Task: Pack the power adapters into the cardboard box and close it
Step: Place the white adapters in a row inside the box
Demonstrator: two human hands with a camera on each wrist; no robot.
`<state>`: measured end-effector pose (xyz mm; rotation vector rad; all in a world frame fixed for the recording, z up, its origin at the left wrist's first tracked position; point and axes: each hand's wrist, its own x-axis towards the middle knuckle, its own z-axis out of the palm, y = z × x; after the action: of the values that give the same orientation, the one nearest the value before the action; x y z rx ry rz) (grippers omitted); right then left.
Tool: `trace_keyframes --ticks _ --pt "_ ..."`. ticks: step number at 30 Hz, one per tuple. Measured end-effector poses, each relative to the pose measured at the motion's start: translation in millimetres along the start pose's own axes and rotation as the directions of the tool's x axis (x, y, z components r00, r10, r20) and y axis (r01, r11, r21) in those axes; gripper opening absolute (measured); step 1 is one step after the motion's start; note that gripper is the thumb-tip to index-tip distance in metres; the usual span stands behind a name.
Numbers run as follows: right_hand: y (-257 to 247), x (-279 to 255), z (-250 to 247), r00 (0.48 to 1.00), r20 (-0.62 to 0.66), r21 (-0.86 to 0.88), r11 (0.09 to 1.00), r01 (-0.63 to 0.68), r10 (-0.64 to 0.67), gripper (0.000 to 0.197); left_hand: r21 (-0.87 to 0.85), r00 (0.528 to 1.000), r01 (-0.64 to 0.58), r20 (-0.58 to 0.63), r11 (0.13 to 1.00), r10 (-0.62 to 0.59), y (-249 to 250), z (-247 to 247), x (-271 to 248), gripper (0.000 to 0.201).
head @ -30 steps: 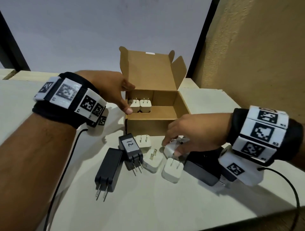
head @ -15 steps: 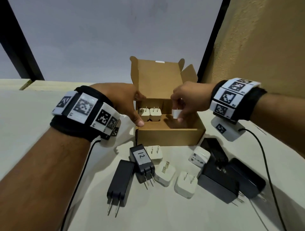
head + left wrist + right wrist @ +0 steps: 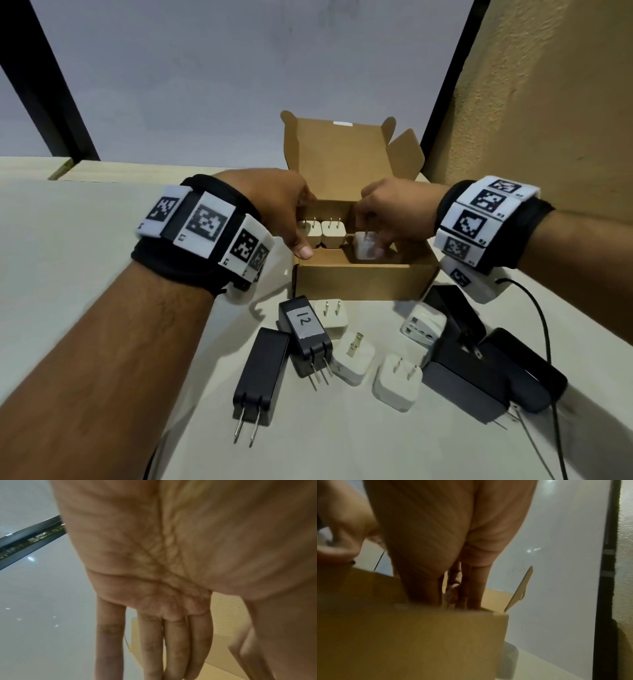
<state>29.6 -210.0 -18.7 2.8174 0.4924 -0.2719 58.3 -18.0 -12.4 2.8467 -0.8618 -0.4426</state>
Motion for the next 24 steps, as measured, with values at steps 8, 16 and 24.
trace_keyframes --ticks 8,16,24 --pt "-5 -17 -4 0.997 -0.065 0.069 0.997 0.036 -0.032 0.029 -0.022 0.999 -0.008 -0.049 1.0 0.006 -1 6 -11 0.09" --pt "-13 -4 0 0.997 0.034 0.029 0.997 -0.075 0.074 0.032 0.054 1.0 0.015 -0.025 0.998 -0.014 -7 9 -33 0.1" --pt "3 -10 -12 0.984 -0.053 0.239 0.959 -0.152 0.169 0.017 0.071 0.999 0.021 0.025 0.997 -0.022 -5 6 -34 0.093"
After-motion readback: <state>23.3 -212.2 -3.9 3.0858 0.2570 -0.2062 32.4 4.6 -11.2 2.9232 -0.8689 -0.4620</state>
